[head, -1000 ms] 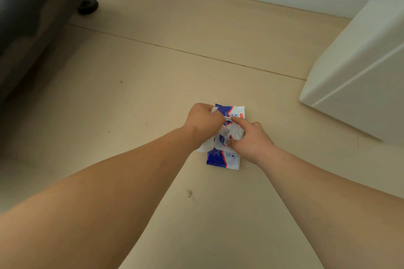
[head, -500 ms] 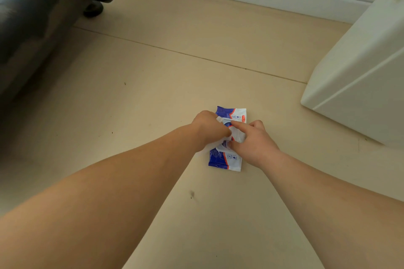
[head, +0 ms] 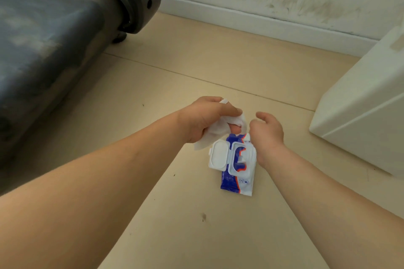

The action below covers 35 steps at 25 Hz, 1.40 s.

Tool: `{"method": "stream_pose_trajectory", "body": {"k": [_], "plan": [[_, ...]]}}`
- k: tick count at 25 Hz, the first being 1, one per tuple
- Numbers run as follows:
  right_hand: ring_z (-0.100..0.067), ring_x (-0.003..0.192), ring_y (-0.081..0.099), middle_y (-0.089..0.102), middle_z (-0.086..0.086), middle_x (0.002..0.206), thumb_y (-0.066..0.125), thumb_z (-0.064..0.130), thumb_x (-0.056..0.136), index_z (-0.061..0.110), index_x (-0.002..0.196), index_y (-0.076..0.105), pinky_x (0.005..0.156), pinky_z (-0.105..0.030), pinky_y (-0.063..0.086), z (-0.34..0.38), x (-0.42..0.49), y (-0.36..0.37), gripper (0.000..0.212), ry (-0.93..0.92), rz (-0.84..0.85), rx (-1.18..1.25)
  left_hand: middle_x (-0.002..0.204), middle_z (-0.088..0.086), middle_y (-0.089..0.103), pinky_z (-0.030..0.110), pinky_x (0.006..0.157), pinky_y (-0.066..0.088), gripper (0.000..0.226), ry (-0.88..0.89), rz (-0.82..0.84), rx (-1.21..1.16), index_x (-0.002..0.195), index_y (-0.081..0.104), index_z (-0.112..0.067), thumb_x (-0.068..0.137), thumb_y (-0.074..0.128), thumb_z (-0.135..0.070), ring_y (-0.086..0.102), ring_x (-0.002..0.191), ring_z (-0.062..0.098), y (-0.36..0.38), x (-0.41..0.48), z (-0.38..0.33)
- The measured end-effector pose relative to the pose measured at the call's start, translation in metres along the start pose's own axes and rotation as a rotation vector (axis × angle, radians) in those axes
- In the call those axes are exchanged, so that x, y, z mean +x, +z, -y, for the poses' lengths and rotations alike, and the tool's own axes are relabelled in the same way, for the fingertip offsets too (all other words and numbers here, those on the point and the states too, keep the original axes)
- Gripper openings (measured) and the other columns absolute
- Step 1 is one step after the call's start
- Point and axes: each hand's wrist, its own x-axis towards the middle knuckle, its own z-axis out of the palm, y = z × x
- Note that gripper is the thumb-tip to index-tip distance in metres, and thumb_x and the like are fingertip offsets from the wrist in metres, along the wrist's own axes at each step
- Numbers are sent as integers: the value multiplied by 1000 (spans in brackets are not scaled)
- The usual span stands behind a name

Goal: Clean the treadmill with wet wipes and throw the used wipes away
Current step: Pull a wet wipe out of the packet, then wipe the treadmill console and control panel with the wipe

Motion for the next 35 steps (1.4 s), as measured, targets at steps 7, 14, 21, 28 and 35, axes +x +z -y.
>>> {"method": "stream_pose_trajectory", "body": {"k": [7, 14, 21, 28, 35], "plan": [[-24, 71, 62, 68, -11, 83, 51, 46, 100, 10, 111, 71, 79, -39, 54, 109, -133, 4, 43, 234, 571, 423, 85, 14, 68, 30, 66, 53, 12, 45, -29, -292, 91, 60, -12, 90, 68, -3, 57, 60, 22, -15, -110, -58], [-28, 77, 62, 69, -12, 87, 38, 54, 101, 12, 98, 78, 74, -43, 51, 286, -329, 2, 58, 239, 827, -113, 80, 9, 65, 33, 70, 49, 5, 113, -154, -190, 90, 66, -13, 92, 71, -13, 60, 72, 19, -87, -331, -192], [-27, 85, 66, 71, -19, 94, 65, 25, 95, -3, 101, 70, 81, -42, 52, 535, -559, 48, 29, -96, 874, -42, 77, 10, 65, 24, 62, 46, 11, 281, -371, -187, 97, 64, 1, 95, 67, -9, 57, 66, 18, -182, -588, -404], [-28, 86, 68, 69, -19, 92, 80, 14, 79, 13, 77, 61, 83, -42, 56, 700, -736, 132, 20, -235, 1009, 201, 79, 10, 63, 22, 57, 48, 18, 468, -577, -243, 110, 64, 0, 95, 69, -8, 56, 69, 19, -276, -771, -535], [-25, 82, 66, 72, -15, 92, 74, 7, 84, 9, 96, 63, 76, -38, 54, 781, -753, 196, 17, -321, 1016, 138, 78, 2, 62, 20, 63, 46, 15, 506, -591, -213, 107, 72, -8, 93, 69, -5, 54, 68, 10, -345, -788, -597]]}}
